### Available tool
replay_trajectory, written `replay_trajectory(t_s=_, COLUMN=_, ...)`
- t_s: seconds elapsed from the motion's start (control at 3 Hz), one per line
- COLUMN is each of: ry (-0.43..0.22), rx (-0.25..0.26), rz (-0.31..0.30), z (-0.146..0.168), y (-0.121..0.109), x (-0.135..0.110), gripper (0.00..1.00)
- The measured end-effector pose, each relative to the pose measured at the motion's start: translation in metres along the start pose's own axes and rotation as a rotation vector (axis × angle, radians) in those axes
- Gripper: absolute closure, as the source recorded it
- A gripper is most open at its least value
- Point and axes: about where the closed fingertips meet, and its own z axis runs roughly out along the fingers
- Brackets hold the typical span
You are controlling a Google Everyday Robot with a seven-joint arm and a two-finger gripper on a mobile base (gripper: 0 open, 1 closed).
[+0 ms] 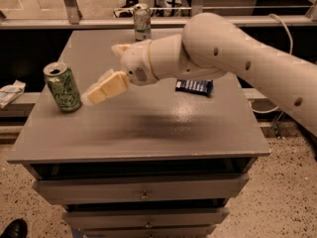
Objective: Knock green can over
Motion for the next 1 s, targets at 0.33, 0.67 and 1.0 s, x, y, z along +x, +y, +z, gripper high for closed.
replay_trajectory(t_s=0.33, ry=-0.141, rx=0.002, rz=0.011, z=0.062, y=-0.007, x=-0.014, gripper=0.0)
replay_trajectory(t_s=0.67, ry=-0.221, rx=-0.016, rz=0.026, z=0.101, y=-0.001, x=-0.022, gripper=0.0)
replay_trajectory(t_s=1.0, ry=-0.246, rx=-0.048, rz=0.032, z=0.119, y=0.015, x=-0.022, gripper=0.0)
